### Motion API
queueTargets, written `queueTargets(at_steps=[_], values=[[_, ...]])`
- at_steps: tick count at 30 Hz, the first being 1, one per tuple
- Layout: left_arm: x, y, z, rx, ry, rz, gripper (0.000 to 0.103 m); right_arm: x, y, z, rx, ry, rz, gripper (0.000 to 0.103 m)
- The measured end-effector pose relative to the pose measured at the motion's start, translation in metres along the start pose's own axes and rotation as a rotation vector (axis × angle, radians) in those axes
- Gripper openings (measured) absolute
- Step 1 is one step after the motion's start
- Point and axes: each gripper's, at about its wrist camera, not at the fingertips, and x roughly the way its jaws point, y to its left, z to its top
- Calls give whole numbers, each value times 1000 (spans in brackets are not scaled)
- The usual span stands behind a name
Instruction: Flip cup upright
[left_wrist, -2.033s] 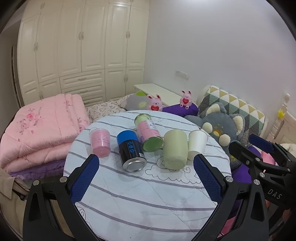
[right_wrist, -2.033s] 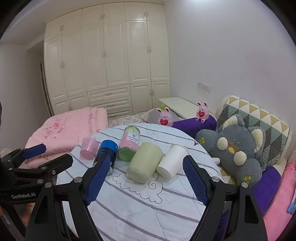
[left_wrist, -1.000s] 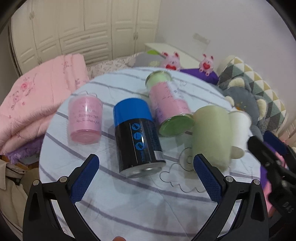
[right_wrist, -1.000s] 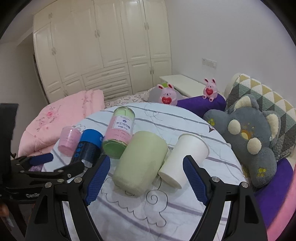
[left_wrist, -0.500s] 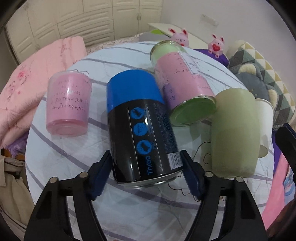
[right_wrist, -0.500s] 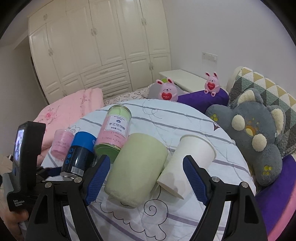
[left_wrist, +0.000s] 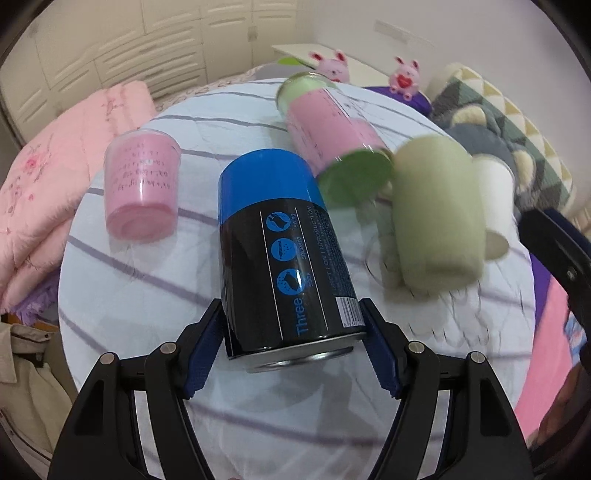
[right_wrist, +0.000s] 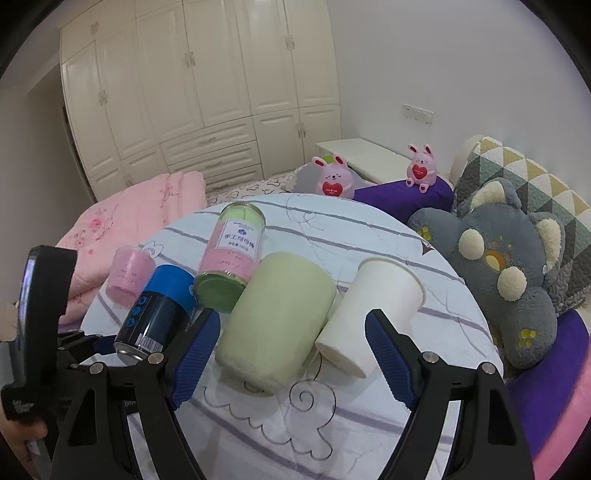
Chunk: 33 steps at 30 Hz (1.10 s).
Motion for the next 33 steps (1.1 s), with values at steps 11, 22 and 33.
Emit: queueTargets(at_steps=[11, 22, 33], values=[[-26, -23, -45, 127, -8, -53, 72, -20, 8, -31, -5, 51, -20, 82], [-36, -21, -57, 107, -26, -71, 87, -35, 14, -52, 20, 68, -44, 82], [-63, -18, -64, 96, -90, -48, 96, -50, 19, -51, 24, 47, -48, 82]])
